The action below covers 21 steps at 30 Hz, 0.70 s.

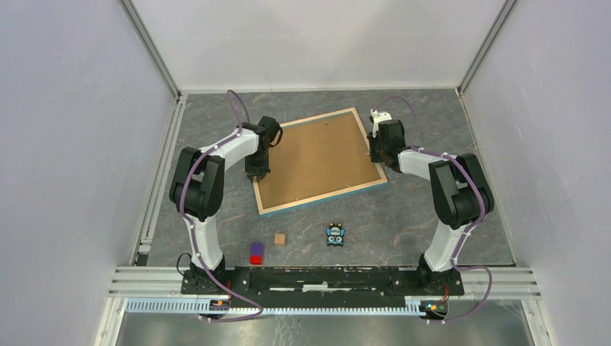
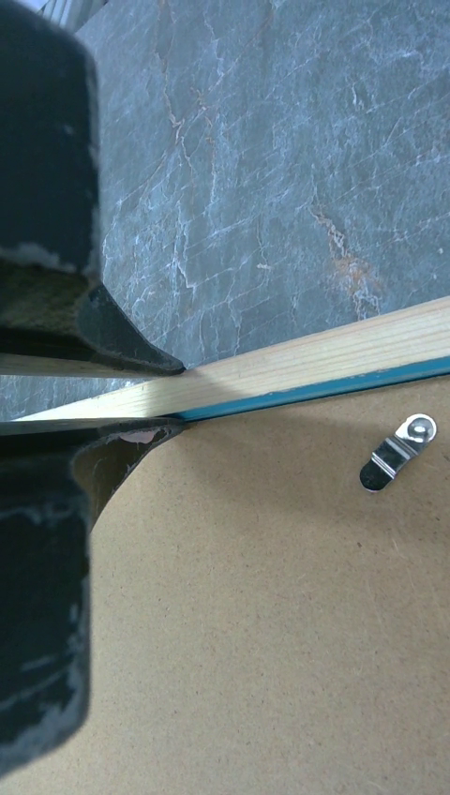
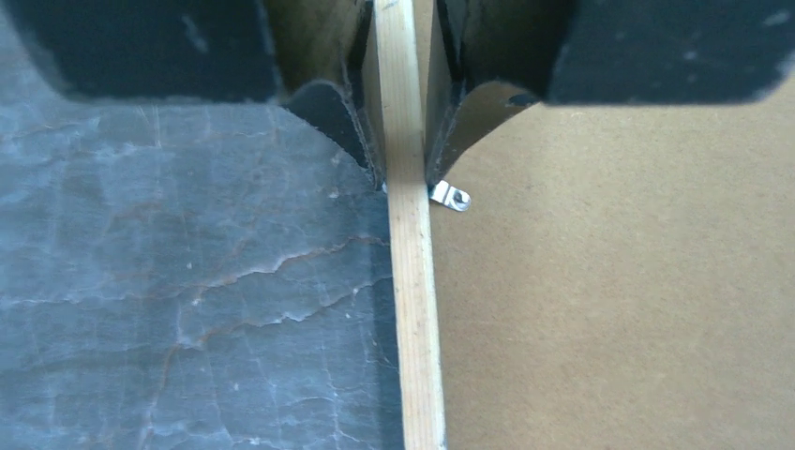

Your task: Put the photo into the frame

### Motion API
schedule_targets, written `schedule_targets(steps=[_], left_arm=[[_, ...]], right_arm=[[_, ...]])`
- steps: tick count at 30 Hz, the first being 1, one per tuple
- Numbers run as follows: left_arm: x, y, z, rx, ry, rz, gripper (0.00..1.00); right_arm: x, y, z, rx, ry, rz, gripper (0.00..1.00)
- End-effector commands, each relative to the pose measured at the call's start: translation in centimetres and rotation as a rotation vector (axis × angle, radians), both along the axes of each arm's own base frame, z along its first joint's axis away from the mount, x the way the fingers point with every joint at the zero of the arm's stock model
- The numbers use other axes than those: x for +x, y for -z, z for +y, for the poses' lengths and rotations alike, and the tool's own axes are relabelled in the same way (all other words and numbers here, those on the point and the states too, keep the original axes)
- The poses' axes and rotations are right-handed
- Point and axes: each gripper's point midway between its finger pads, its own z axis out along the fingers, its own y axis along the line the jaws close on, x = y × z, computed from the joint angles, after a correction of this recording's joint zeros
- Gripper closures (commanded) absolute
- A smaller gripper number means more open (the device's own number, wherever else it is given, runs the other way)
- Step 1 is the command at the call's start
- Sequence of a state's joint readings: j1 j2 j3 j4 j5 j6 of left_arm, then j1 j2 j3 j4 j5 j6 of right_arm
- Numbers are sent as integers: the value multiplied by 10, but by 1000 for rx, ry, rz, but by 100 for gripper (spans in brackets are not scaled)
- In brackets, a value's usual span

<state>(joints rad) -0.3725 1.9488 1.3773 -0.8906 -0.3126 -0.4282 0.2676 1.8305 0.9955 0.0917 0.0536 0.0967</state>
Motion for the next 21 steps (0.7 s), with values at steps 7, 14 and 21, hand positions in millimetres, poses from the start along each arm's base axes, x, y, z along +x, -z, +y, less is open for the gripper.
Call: schedule_targets(steps=[7, 14, 21], left_arm=[[1, -6, 5, 28, 65, 18, 96], [1, -3, 5, 29, 64, 24, 96], [1, -2, 5, 30, 64, 27, 96]], right_arm=[[-34, 47, -1, -33, -44, 181, 89], [-34, 25, -9, -48, -15, 125, 68], [-32, -3, -9, 28, 17, 18, 47]])
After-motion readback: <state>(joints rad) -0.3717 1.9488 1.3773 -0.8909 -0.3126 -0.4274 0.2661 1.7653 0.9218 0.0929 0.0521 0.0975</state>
